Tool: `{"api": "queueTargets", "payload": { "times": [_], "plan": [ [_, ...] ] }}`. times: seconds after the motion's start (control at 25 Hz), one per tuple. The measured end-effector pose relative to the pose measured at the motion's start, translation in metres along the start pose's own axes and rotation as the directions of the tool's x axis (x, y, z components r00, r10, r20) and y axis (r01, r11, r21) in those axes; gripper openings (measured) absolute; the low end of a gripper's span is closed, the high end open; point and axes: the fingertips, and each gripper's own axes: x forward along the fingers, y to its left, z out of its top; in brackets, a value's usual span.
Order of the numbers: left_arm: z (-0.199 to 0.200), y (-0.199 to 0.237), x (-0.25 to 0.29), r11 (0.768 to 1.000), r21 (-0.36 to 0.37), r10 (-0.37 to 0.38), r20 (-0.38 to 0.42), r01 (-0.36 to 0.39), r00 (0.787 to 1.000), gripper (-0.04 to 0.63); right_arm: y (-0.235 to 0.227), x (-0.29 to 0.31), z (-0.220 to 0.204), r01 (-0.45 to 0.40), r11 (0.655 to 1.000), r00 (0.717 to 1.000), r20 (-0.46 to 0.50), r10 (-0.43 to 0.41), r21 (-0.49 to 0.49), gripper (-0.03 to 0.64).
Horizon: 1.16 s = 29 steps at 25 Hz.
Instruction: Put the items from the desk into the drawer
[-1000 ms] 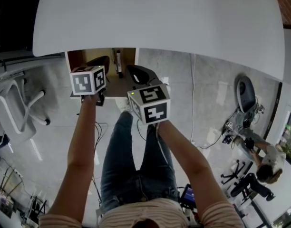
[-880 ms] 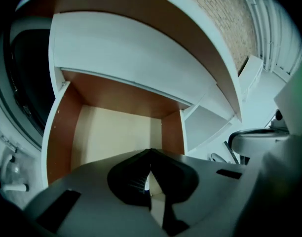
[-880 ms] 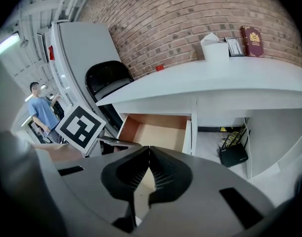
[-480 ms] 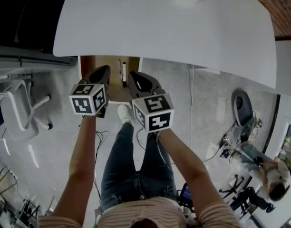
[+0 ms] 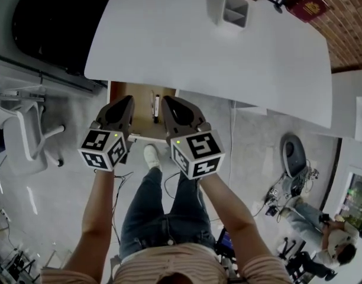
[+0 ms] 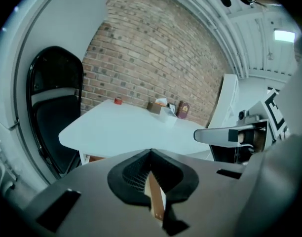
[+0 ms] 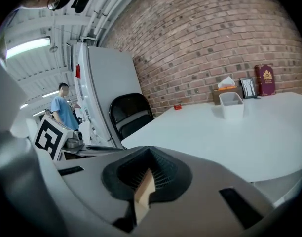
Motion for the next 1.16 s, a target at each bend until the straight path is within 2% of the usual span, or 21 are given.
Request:
{"api": "queueTargets", "payload": {
  "times": [0.2,0.32,0.56,0.84,0.96,1.16],
  "plan": [
    [0.033,-0.008,-0.034,0.997,0.069,0.013,0.082,-0.019,0.997,0.009,0.014,-0.017,0.033,-0.023,0.998,0.996,0.080,0.028,-0.061,0.015],
    [0.051,-0.017,-0.057,0.997,0.068,0.012,0.122,-0.020,0.992,0.009,0.021,-0.036,0.048,-0.023,0.996,0.993,0.110,0.032,-0.084,0.015],
    [0.072,0.001,-0.081,0.996,0.078,0.021,0.174,-0.035,0.984,0.009,0.038,-0.036,0.062,-0.017,0.985,0.990,0.132,0.040,-0.173,0.015],
    [0.080,0.011,-0.104,0.995,0.089,0.027,0.214,-0.047,0.977,0.009,0.048,-0.040,0.068,-0.026,0.986,0.985,0.161,0.054,-0.167,0.015],
    [0.094,-0.003,-0.104,0.994,0.098,0.021,0.241,-0.046,0.970,0.009,0.040,-0.052,0.085,-0.019,0.984,0.980,0.193,0.054,-0.177,0.015],
    [0.094,-0.016,-0.069,0.997,0.079,-0.006,0.247,-0.015,0.969,0.009,0.002,-0.048,0.091,-0.004,0.985,0.979,0.201,0.040,-0.175,0.015]
  ]
}}
